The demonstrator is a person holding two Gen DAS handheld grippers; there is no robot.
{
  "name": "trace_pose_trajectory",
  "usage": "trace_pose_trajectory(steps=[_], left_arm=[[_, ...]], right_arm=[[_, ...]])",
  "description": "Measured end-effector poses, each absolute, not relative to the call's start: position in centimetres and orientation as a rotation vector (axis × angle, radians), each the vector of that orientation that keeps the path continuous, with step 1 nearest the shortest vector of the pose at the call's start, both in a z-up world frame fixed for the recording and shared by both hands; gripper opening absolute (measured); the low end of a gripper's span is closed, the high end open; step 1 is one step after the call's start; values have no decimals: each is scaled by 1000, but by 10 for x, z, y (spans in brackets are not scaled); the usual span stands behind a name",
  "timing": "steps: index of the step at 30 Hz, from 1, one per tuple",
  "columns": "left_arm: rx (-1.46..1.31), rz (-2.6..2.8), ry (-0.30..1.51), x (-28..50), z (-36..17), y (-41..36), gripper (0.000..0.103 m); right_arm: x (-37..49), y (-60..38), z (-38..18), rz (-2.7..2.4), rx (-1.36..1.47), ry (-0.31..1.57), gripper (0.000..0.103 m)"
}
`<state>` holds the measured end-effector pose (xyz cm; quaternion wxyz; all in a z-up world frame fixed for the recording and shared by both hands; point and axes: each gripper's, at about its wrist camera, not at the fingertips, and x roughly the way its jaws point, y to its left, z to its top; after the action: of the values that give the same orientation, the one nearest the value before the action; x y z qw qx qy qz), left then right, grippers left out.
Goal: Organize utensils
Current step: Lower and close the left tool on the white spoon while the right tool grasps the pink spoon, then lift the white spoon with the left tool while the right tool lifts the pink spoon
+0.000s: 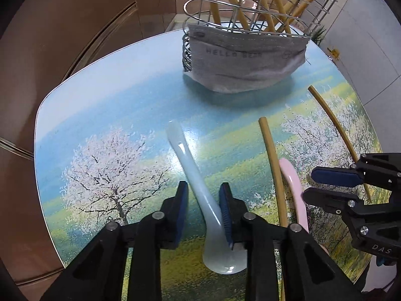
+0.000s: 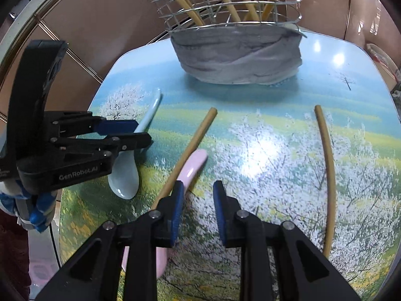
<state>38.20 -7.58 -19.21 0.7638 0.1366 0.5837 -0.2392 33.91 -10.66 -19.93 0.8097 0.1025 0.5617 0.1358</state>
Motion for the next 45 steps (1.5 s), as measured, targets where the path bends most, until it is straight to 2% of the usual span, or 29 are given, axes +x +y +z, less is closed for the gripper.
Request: trace_pose_trajectory(steps=[15,20,22,29,32,45], left_arm=[[276,-542,1251,382,-190,-56,20],[294,-550,1248,378,-191,-46,14],[305,-547,1246,377,-191,-43,11],[306,-515,1233,366,-190,-43,11],[301,-489,1219,357,-189,-41,12],[239,-365,1024,303,-144,-13,11]], right_arm=[[358,-68,-210,310,167,1229,23],[361,-61,-213,310,143,1238,22],[362,-58,-215,313,138,1240,20],[354,-61,-215,345,159,1222,9],[346,-68,-208,350,167,1197,8],[293,-82,-176,358,149,1083,7]])
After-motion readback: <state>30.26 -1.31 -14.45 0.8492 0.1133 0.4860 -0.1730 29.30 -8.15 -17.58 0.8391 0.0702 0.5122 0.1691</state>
